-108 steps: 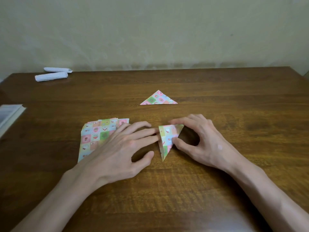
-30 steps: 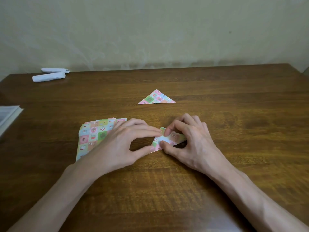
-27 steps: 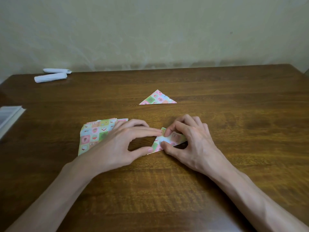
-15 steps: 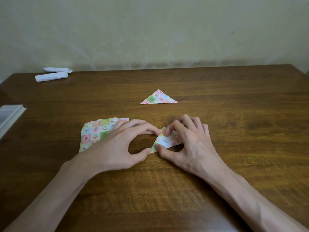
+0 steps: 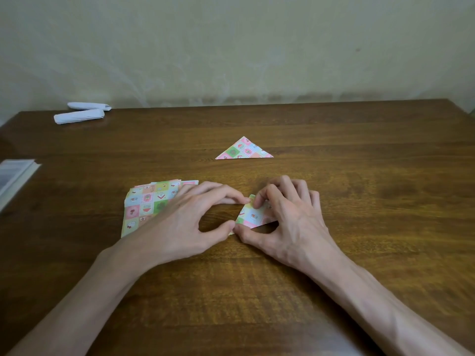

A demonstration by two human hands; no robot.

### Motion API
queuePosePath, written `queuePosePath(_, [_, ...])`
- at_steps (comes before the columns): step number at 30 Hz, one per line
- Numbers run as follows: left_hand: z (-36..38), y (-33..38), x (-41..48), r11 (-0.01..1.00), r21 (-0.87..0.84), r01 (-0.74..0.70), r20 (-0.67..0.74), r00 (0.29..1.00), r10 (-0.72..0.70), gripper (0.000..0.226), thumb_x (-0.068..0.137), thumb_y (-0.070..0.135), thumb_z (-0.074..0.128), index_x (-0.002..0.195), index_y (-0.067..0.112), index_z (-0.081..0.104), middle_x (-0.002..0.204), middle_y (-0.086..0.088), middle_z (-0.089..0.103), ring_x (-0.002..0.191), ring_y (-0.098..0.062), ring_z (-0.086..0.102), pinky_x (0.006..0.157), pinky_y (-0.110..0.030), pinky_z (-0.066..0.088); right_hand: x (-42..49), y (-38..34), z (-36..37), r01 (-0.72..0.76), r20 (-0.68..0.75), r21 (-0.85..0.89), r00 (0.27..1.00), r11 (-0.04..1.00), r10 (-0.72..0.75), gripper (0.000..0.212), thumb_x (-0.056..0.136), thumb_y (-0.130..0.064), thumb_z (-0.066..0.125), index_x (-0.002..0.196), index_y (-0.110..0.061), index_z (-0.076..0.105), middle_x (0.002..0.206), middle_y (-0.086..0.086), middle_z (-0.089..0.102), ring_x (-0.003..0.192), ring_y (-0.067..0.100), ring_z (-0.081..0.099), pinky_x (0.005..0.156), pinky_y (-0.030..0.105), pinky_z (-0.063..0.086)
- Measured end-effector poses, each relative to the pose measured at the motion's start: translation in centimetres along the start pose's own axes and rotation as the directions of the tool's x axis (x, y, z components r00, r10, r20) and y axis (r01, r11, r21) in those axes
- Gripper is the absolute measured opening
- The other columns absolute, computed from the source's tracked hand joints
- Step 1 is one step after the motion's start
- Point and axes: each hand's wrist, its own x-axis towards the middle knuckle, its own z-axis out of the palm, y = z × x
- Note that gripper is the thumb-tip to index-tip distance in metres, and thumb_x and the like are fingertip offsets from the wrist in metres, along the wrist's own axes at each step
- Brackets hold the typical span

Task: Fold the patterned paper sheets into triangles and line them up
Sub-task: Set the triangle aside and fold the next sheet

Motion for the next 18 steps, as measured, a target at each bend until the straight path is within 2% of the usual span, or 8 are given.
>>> queuePosePath(6, [-0.1,0.0,0.2,1.000,0.006,0.010,0.028,1.000,-0.010,0.042,0.090,0.036,0.072,0.124,0.056,0.058,0.133,0.042,0.046,0.136,0.015,0.031,0.115,-0.029,0.025,0.4,0.8,-0.7,-0.028,0.078,0.075,0.997,0.997,0.022,0.051,0.065,-0.078,0.048,0.100,-0.042,0.057,0.113,-0.026,0.042,0.113,0.006,0.037,0.090,0.026,0.021])
queuePosePath(10, [0.3,0.0,0.3,0.999,0.031,-0.038,0.007,0.999,0.038,0.027,0.092,0.037,0.069,0.115,0.052,0.068,0.135,0.047,0.050,0.138,0.007,0.037,0.116,-0.035,0.024,0.5,1.1,-0.9,-0.016,0.094,0.112,0.996,0.994,0.006,0.051,0.067,-0.080,0.047,0.104,-0.046,0.058,0.112,-0.028,0.041,0.110,0.002,0.035,0.089,0.024,0.020])
queuePosePath(13, [0.8,-0.1,0.4,0.997,0.054,-0.051,-0.048,0.997,0.053,0.018,0.093,0.050,0.063,0.110,0.049,0.070,0.131,0.043,0.055,0.135,0.002,0.042,0.114,-0.040,0.030,0.5,1.1,-1.0,-0.014,0.108,0.120,0.994,0.993,0.001,0.054,0.070,-0.078,0.048,0.113,-0.047,0.057,0.114,-0.027,0.042,0.112,0.001,0.035,0.090,0.025,0.021])
queuePosePath(15, [1.0,0.0,0.5,0.996,0.072,-0.059,-0.055,0.997,0.063,0.026,0.092,0.062,0.057,0.110,0.049,0.070,0.131,0.041,0.056,0.133,0.003,0.042,0.112,-0.041,0.033,0.5,1.3,-1.6,-0.011,0.126,0.130,0.992,0.991,-0.006,0.053,0.076,-0.071,0.060,0.122,-0.046,0.055,0.115,-0.027,0.044,0.112,0.002,0.037,0.092,0.027,0.024])
queuePosePath(18, [1.0,0.0,0.8,0.993,0.100,-0.068,-0.039,0.997,0.072,0.028,0.091,0.062,0.058,0.112,0.048,0.070,0.131,0.040,0.056,0.134,0.004,0.039,0.112,-0.044,0.034,0.6,1.8,-2.4,-0.026,0.156,0.191,0.988,0.981,-0.005,0.054,0.085,-0.047,0.073,0.134,-0.043,0.051,0.116,-0.025,0.050,0.114,0.003,0.042,0.098,0.031,0.031])
